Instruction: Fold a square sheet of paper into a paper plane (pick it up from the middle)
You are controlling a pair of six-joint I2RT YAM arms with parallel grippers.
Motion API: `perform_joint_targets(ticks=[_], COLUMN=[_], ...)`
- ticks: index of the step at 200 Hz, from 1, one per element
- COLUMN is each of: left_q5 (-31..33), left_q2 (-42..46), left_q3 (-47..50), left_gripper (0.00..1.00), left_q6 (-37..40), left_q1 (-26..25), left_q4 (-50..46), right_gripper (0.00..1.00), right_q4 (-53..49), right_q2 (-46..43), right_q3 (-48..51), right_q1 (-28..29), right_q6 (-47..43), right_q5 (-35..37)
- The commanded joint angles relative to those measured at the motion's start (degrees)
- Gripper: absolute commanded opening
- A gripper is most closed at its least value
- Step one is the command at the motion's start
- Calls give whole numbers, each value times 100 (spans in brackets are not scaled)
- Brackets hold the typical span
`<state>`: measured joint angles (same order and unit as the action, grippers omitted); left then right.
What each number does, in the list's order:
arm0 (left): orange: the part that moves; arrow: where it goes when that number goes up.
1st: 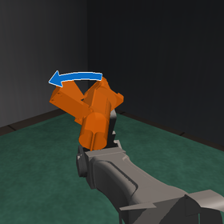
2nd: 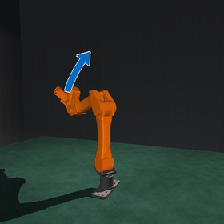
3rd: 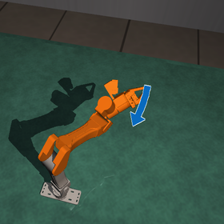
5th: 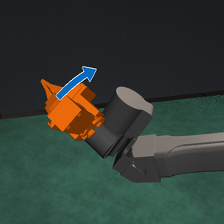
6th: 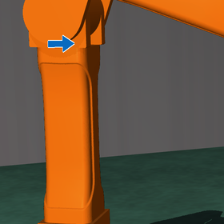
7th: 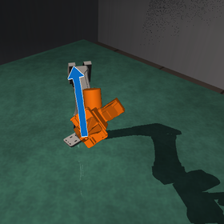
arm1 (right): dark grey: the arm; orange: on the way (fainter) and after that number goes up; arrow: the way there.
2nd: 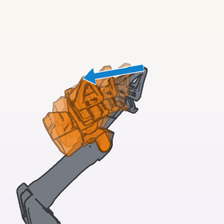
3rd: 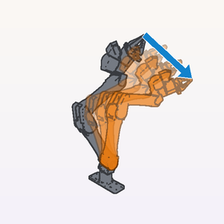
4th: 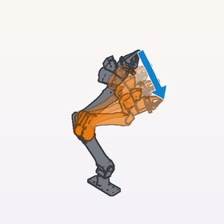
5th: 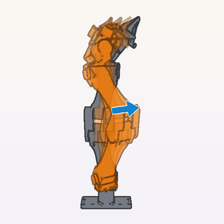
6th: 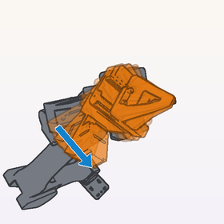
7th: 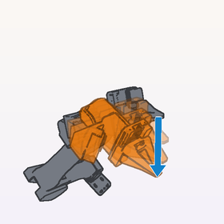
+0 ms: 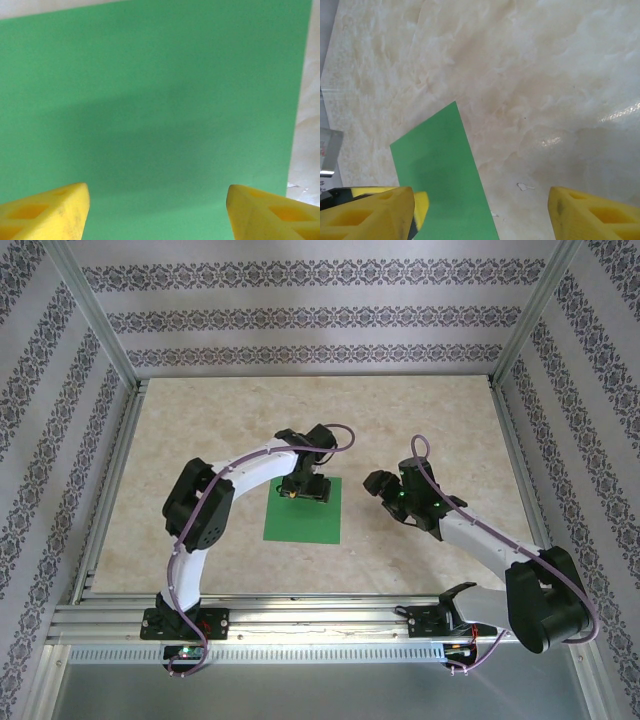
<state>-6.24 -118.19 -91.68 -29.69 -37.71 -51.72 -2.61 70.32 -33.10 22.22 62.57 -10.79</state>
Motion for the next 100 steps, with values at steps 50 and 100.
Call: perform_joint_targets(ticks=[50,100], left_q5=[218,163], left_q2=[-226,-279], left_q3=[-111,24], left_gripper=[75,76], left_q6=[-361,-608], left_q1=[-61,-61], left_q4=[-554,-328], right_gripper=[79,93], right_q4=[269,369], right_q2=[363,423], right_q3=[-151,-137], right_q1=[-77,-77], right_q6=[-534,-517], right_q5=[-1207,-1297])
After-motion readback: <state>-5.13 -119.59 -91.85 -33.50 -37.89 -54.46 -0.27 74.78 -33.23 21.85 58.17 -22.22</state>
